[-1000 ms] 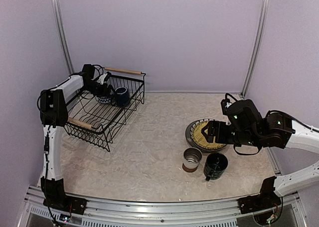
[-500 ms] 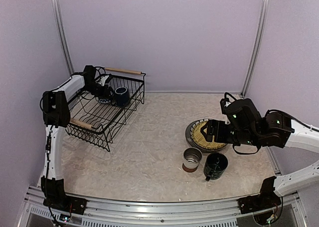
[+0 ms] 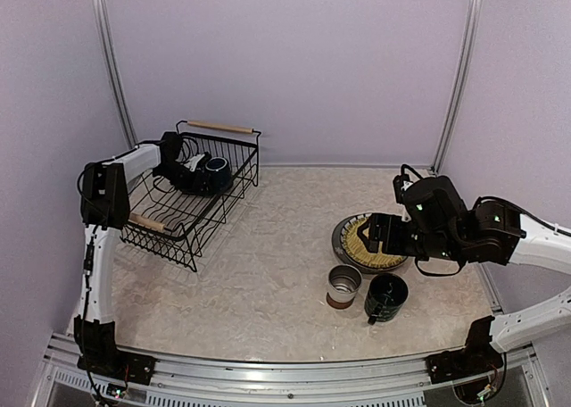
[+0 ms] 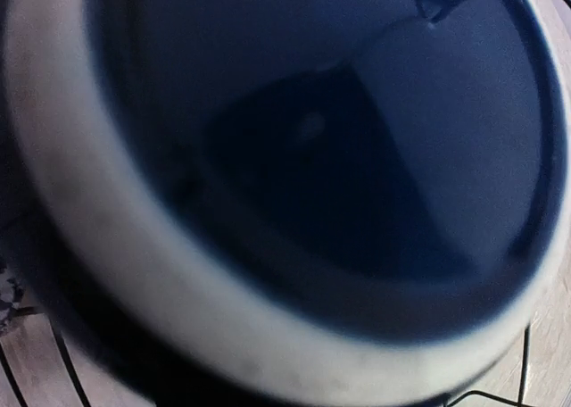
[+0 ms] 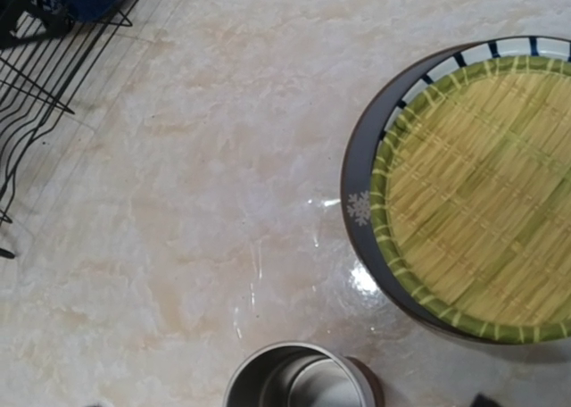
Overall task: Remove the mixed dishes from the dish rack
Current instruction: Grab the cup from the dish rack.
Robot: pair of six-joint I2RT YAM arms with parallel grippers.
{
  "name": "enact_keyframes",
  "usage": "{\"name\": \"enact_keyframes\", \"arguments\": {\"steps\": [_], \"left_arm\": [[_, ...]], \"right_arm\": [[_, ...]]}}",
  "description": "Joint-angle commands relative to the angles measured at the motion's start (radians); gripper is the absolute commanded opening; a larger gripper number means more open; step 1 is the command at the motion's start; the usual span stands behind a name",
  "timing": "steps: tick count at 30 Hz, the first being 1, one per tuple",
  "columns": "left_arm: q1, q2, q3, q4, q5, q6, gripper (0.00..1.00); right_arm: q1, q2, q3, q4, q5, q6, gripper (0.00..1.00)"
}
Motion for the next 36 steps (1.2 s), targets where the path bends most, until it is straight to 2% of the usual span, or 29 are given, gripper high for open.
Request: {"name": "enact_keyframes", "arguments": {"steps": [1, 9, 14, 19, 30, 36], "left_arm": [[-0.028, -0.047, -0.021, 0.069, -0.146, 0.003, 0.45], [-0.046, -0.045, -0.049, 0.148, -0.251, 0.005, 0.42], [-0.048, -0.107, -0.144, 0.264, -0.277, -0.011, 0.26], [-0.056, -0.164, -0.204, 0.318, -0.291, 0.005, 0.18], [-0.057, -0.253, -0.229, 0.328, -0.335, 0.01, 0.0], [-0.053, -0.302, -0.231, 0.31, -0.324, -0.004, 0.0]], "right_arm": [[0.009, 0.005, 0.01, 0.013, 0.013, -0.004, 0.87], [0.01, 0.004, 0.005, 0.015, 0.007, 0.008, 0.87], [0.009, 0.013, 0.006, 0.02, 0.005, 0.006, 0.87], [0.009, 0.024, 0.004, 0.033, -0.005, 0.0, 0.87], [0.01, 0.033, -0.011, 0.071, -0.011, -0.022, 0.87], [0.009, 0.055, -0.005, 0.09, -0.017, -0.04, 0.87]]}}
